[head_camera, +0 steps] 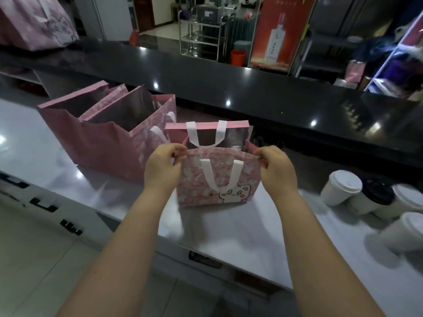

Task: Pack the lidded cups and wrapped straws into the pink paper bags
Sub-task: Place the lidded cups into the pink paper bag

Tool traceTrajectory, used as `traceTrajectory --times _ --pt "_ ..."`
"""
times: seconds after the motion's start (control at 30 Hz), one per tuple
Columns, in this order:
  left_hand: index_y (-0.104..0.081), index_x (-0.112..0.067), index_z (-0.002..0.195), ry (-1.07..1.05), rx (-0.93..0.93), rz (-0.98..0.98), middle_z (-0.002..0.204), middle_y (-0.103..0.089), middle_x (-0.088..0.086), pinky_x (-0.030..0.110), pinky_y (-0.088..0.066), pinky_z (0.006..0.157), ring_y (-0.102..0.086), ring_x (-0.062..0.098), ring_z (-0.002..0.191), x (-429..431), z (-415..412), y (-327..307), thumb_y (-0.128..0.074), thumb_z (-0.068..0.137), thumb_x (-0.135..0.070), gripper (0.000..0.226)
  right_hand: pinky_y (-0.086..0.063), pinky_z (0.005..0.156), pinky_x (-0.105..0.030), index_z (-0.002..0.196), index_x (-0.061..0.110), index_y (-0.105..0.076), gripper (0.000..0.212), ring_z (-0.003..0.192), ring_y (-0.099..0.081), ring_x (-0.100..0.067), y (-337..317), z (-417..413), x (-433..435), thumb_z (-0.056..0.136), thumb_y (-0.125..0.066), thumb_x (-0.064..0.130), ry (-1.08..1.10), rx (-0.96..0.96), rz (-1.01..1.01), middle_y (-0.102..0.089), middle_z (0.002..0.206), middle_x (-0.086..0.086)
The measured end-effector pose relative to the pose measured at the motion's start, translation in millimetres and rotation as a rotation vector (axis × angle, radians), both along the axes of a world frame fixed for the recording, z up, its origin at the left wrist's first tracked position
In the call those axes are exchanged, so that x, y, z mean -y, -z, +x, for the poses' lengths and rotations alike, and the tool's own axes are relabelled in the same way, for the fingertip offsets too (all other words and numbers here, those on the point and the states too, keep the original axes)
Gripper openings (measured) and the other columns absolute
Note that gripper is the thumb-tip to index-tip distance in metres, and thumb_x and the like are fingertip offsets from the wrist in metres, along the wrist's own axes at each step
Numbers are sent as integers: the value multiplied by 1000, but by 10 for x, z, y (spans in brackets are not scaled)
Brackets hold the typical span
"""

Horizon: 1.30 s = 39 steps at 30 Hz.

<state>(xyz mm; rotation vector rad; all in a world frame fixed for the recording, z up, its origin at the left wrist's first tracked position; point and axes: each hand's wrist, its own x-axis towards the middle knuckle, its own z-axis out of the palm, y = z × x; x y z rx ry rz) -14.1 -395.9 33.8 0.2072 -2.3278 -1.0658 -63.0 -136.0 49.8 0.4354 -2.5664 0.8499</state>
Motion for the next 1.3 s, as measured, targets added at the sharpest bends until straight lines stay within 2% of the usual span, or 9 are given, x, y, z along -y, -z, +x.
traceTrajectory --times 0.13,0.33,0.43,0.53,0.77,0.9,1.03,1.13,1.3 --pt "-72 -20 98 136 -13 -55 96 -66 -6 17 -44 76 -55 4 84 -337 -2 -10 -66 85 -3 22 -44 66 -26 96 13 -69 15 86 -53 -14 22 260 -332 90 -59 4 123 -47 43 -62 93 1" --pt "-73 -16 95 306 -23 -130 98 -68 -2 34 -52 81 -60 16 89 -763 -6 -16 -70 82 -5 18 -37 68 -27 93 10 -68 30 86 -50 -17 5 656 -862 82 -51 -12 329 -66 20 -61 91 -1" --pt "-74 -18 95 357 -29 -169 98 -69 -2 36 -52 81 -61 17 89 -920 -1 -51 -73 81 -8 17 -43 69 -32 92 9 -67 33 88 -53 -21 -28 809 -1036 80 -47 -15 366 -45 14 -59 90 0" --pt "-74 -19 96 396 -41 -215 97 -69 -4 34 -52 81 -61 17 89 -1027 52 -57 -73 82 -11 16 -43 69 -33 93 10 -66 33 91 -52 -22 -26 946 -1134 81 -47 -15 410 -40 44 -58 92 0" --pt "-72 -22 101 435 -76 -359 101 -69 -3 36 -49 78 -60 21 93 -1162 166 -167 -74 80 -22 21 -42 73 -35 95 9 -69 28 98 -50 -26 -91 1121 -1243 86 -50 -10 416 -32 129 -63 97 -6" --pt "-72 -22 105 462 -104 -430 103 -68 -3 40 -47 83 -58 21 98 -1398 158 -359 -72 81 -28 25 -43 77 -34 98 8 -70 28 102 -53 -28 -252 1170 -1240 85 -53 -10 404 -91 145 -65 101 -7" --pt "-70 -21 107 552 -115 -476 105 -64 -2 42 -45 87 -56 21 99 -1851 161 -512 -65 85 -30 24 -48 77 -41 100 8 -69 25 99 -55 -28 -359 1309 -1314 85 -56 -7 408 -106 181 -66 102 -7" --pt "-67 -20 114 623 -95 -509 107 -57 2 42 -45 86 -51 23 102 -2301 197 -587 -59 87 -28 29 -47 83 -46 107 6 -69 28 103 -54 -30 -432 1399 -1501 86 -55 -5 417 -66 242 -66 108 -8" --pt "-60 -26 124 724 -67 -589 115 -54 0 39 -40 90 -46 24 110 -3075 221 -696 -57 86 -34 39 -45 87 -42 109 7 -69 28 107 -52 -30 -589 1537 -2025 85 -57 -2 506 -73 222 -66 110 -8"
